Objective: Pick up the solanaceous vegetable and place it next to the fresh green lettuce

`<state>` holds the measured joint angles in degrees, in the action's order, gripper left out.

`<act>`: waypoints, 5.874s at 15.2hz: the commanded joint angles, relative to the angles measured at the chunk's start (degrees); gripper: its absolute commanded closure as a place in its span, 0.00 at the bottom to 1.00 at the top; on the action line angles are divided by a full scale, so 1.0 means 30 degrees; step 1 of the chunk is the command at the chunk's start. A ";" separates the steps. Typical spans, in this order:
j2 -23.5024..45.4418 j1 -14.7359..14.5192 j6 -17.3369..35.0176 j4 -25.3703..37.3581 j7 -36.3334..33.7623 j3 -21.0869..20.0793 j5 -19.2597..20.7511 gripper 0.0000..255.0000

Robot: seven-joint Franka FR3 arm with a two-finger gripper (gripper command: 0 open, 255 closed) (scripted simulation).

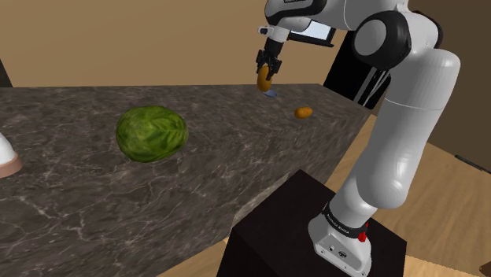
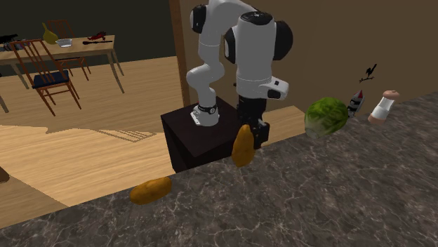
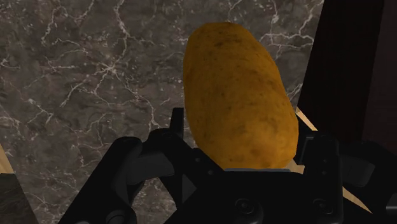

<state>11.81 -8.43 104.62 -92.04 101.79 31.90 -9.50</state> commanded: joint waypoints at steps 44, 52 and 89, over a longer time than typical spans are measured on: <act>-0.1900 -0.6499 0.0962 -0.1947 -1.1284 -0.4514 0.2116 1.00; -0.1684 -0.6507 0.2958 -0.3741 -1.1181 -0.4537 0.2006 1.00; 0.0841 -0.6273 0.9246 -0.7663 -1.0189 -0.4766 0.0753 0.00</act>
<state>14.34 -27.24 132.38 -114.93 71.21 17.62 -7.24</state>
